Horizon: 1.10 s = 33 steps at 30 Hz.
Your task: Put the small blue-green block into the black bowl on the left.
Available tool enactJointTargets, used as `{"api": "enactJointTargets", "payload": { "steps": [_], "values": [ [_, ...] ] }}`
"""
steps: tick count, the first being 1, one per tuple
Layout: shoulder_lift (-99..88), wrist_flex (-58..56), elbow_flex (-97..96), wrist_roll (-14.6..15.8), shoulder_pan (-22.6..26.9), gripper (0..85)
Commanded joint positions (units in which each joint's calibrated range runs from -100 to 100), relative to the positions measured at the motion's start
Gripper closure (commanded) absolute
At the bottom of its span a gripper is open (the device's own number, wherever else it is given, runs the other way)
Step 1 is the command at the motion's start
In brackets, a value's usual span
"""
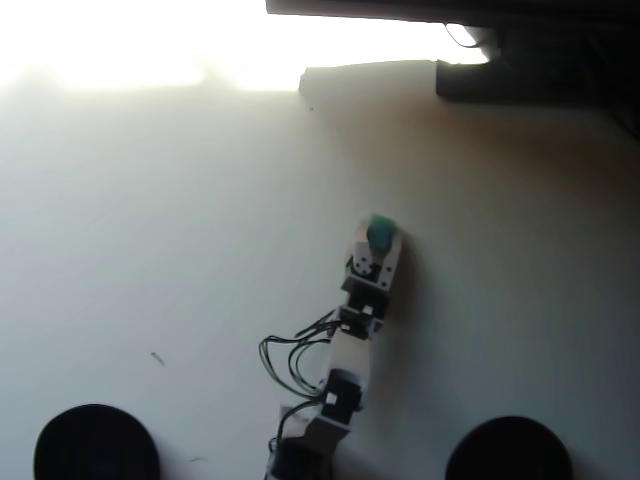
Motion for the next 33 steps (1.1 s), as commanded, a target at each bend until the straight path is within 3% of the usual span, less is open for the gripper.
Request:
{"api": "enactJointTargets", "payload": {
  "steps": [1, 3, 8, 15, 27, 33],
  "values": [
    [0.3, 3.4, 2.1, 0.3, 0.6, 75.8],
    [1.4, 5.2, 1.4, 0.5, 1.0, 82.4],
    [-0.5, 7.5, -3.8, 2.3, 2.7, 82.4],
    [-19.5, 5.4, -18.3, 9.1, 7.6, 82.4],
    [-65.8, -43.6, -17.7, 27.4, 22.4, 82.5],
    [-74.2, -63.8, -10.0, 35.6, 30.1, 82.7]
  ]
}}
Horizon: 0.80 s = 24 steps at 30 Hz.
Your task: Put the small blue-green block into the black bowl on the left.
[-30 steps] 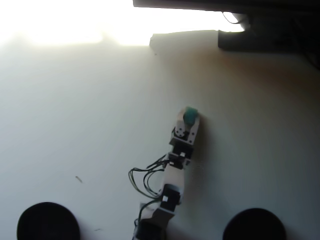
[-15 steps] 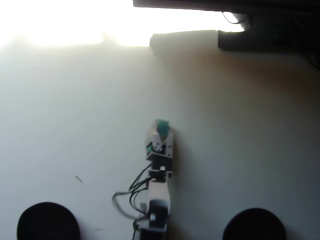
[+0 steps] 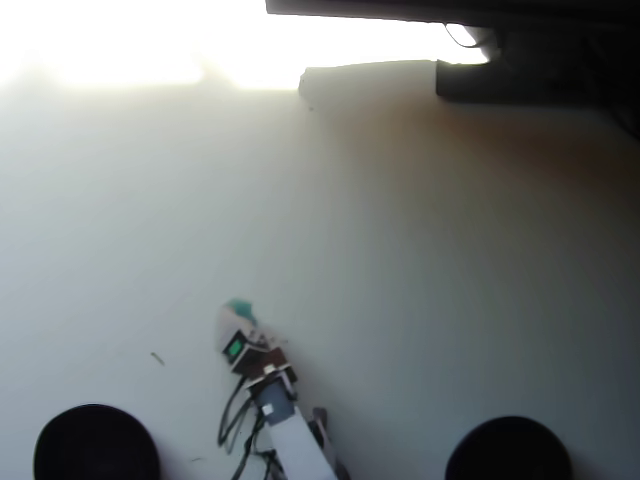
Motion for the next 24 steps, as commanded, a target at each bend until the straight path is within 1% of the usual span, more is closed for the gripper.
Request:
{"api": "enactJointTargets", "payload": {
  "steps": [1, 5, 8, 9, 12, 18, 24],
  "values": [
    [-1.2, -7.7, 5.4, 3.8, 2.7, 82.7],
    [-1.2, -11.1, 6.6, 7.9, 8.2, 82.8],
    [-0.3, -15.0, 9.6, 11.7, 12.9, 82.8],
    [2.9, -19.3, 15.4, 15.3, 17.5, 82.8],
    [8.2, -25.1, 25.0, 17.9, 20.4, 82.9],
    [19.1, -36.7, 47.8, 20.2, 24.1, 82.9],
    [21.8, -38.5, 52.2, 20.6, 29.4, 82.8]
  ]
}}
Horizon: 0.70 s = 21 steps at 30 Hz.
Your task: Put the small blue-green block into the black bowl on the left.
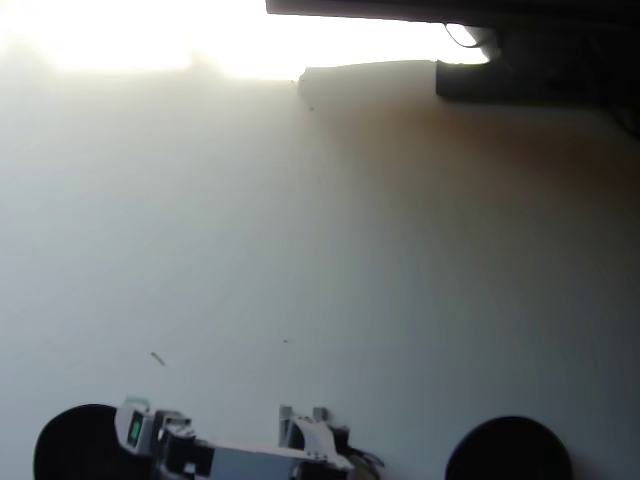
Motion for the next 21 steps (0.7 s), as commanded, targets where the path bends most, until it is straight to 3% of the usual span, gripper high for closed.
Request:
{"api": "enactJointTargets", "payload": {
  "steps": [1, 9, 15, 21],
  "values": [
    [0.0, -0.1, 4.5, 0.1, 2.9, 82.9],
    [7.8, 0.0, 10.0, -0.7, 6.7, 82.8],
    [18.6, -5.9, 25.7, 1.2, 8.6, 82.7],
    [22.7, -6.3, 26.0, 1.1, 9.8, 82.7]
  ]
}}
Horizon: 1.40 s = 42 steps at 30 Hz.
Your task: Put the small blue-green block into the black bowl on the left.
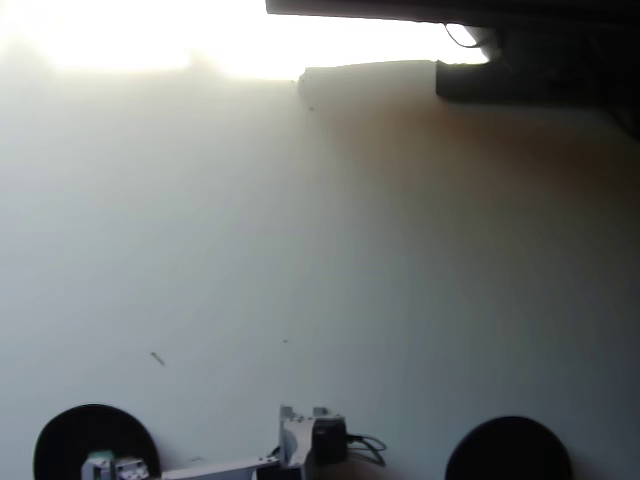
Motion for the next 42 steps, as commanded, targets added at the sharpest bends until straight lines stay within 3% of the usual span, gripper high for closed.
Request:
{"api": "enactJointTargets", "payload": {
  "steps": [1, 10, 12, 16, 19, 23, 37, 42],
  "values": [
    [-0.4, 0.2, 2.5, 0.0, 0.3, 82.7],
    [0.3, 0.2, 1.7, -0.9, 0.6, 80.9],
    [0.3, 0.1, 1.7, -1.7, 0.6, 68.6],
    [0.4, 0.0, 1.0, -2.2, 0.4, 55.7],
    [0.4, 0.0, 0.5, -2.5, 0.0, 48.7],
    [0.2, -0.1, 0.1, -2.8, -1.1, 46.4],
    [-15.2, 0.6, -10.3, -5.4, -16.8, 46.1],
    [-20.6, 1.7, -14.6, -6.8, -25.1, 37.3]
  ]
}}
